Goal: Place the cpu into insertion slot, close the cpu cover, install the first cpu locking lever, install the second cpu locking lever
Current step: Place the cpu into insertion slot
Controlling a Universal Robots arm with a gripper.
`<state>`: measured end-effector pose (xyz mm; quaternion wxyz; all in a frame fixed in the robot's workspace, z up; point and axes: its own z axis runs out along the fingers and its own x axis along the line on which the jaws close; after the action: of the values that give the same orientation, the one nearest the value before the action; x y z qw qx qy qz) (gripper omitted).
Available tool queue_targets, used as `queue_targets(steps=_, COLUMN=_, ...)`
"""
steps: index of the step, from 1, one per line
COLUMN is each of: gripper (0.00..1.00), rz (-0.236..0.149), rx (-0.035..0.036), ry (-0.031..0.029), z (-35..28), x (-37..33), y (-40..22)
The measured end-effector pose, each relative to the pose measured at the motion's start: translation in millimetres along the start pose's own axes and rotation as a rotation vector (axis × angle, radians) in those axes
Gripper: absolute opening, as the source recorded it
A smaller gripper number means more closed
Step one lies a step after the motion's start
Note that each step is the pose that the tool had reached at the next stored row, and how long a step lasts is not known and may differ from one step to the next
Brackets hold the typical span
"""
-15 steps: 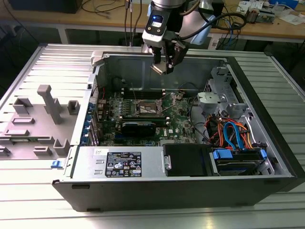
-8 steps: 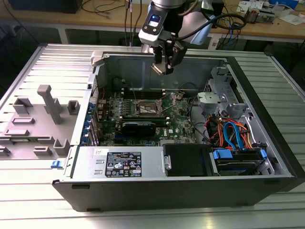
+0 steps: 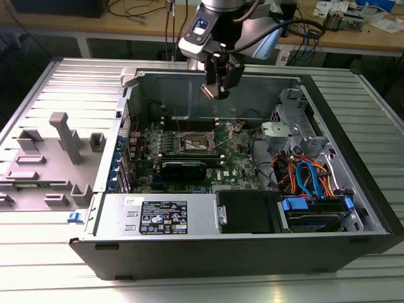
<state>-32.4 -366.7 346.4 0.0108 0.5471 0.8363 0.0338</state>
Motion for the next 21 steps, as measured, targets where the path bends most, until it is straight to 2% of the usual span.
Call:
queue_targets(steps=2, gripper=0.54, rz=0.033, rx=0.0004, ry=-0.0035, z=0.4, x=0.0, y=0.0)
queue_targets(steps=4, gripper=0.54, rz=0.050, rx=0.0006, ry=-0.0048, z=0.4, x=0.0, y=-0.1)
queue_targets(steps=19, gripper=0.54, rz=0.061, rx=0.0003, ry=-0.0056, z=0.5, x=0.1, y=-0.2)
queue_targets(steps=21, gripper=0.54, rz=0.078, rx=-0.0002, ry=-0.0066, z=1.0, x=0.1, y=-0.3)
